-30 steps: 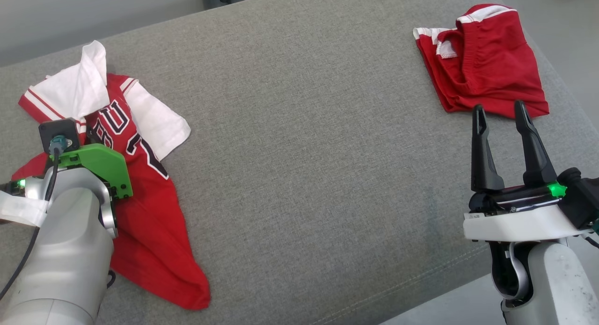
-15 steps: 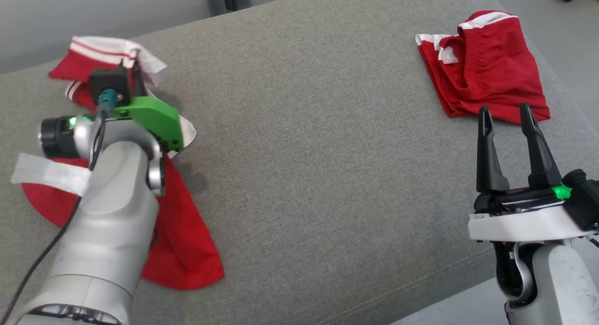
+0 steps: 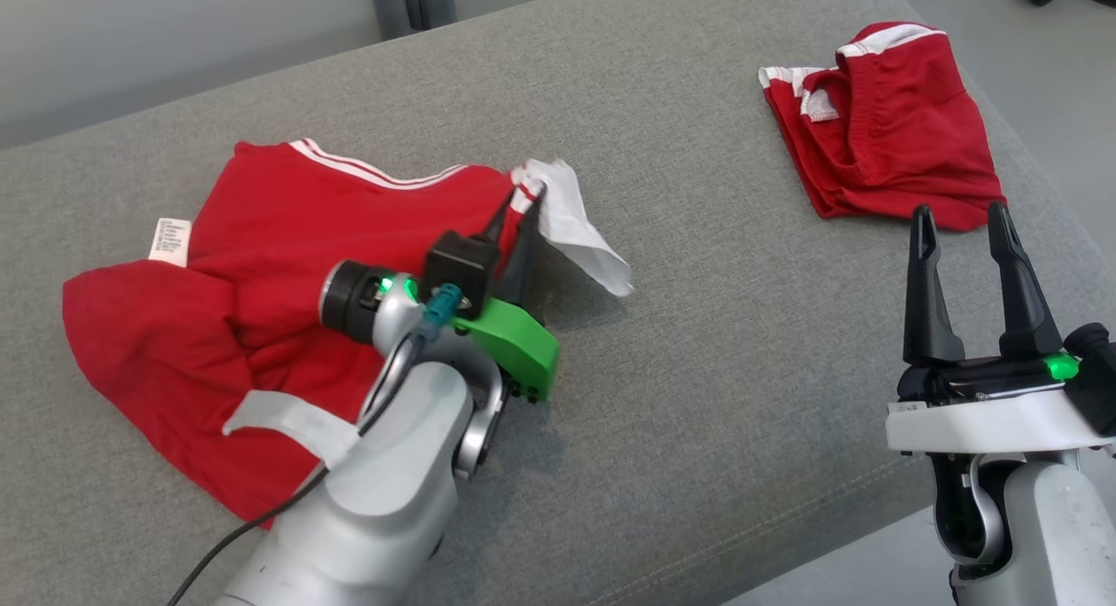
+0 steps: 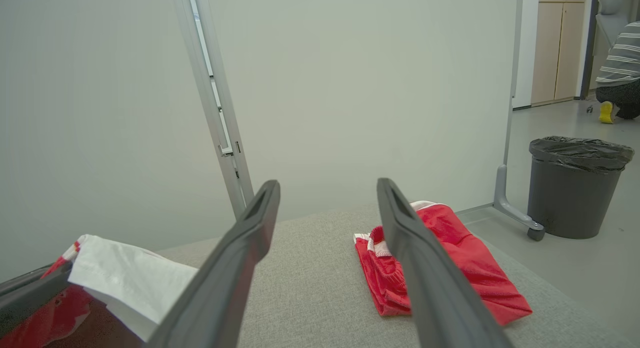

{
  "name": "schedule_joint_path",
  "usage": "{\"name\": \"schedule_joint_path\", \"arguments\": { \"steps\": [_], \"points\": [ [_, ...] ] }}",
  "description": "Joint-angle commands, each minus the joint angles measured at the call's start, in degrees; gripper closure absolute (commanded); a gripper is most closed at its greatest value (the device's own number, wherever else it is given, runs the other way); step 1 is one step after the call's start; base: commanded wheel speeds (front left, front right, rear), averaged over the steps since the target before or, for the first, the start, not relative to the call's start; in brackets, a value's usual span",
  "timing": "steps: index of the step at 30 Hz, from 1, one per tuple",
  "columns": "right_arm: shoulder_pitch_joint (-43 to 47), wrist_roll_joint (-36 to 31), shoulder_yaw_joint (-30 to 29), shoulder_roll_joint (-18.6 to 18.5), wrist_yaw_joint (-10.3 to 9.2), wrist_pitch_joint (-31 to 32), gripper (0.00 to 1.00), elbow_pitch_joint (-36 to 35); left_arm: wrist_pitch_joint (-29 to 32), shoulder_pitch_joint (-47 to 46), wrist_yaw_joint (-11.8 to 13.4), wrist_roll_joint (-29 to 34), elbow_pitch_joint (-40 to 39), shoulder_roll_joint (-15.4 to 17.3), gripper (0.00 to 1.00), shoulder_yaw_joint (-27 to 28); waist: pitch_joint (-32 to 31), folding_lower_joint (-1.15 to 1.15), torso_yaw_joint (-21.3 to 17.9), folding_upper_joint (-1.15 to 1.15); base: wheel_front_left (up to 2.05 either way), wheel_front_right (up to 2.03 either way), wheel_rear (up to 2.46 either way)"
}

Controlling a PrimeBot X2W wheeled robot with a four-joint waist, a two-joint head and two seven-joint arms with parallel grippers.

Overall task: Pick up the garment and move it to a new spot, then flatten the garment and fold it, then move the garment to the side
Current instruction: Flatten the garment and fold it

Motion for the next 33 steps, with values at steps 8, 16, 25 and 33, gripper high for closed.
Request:
{"name": "schedule_joint_path", "arguments": {
  "steps": [8, 16, 25, 33],
  "points": [
    [0.01, 0.82, 0.30, -0.10, 0.00, -0.16, 0.00, 0.59, -0.01, -2.00, 4.32, -7.15, -3.19, 0.26, 1.00, -12.96, 0.34, 0.00, -1.57, 0.00, 0.00, 0.00, 0.00],
    [0.07, 1.05, -0.01, -0.09, 0.00, -0.16, 0.00, 0.83, -0.01, -2.22, 6.92, -10.02, -4.40, 0.27, 1.00, -17.34, 0.65, 0.00, -2.26, 0.00, 0.00, 0.00, 0.00],
    [-0.31, 1.35, 0.49, -0.10, 0.00, -0.16, 0.00, 1.46, 0.02, 1.04, 4.95, -16.24, 0.76, 0.26, 0.00, -26.72, 0.51, 0.00, -1.48, 0.00, 0.00, 0.00, 0.00],
    [0.56, 0.72, -0.45, -0.10, 0.00, -0.16, 0.00, 1.58, 0.33, 1.23, 5.10, -20.88, 4.11, 0.27, 0.00, -30.24, -0.80, 0.00, 0.36, 0.00, 0.00, 0.00, 0.00]
  ]
}}
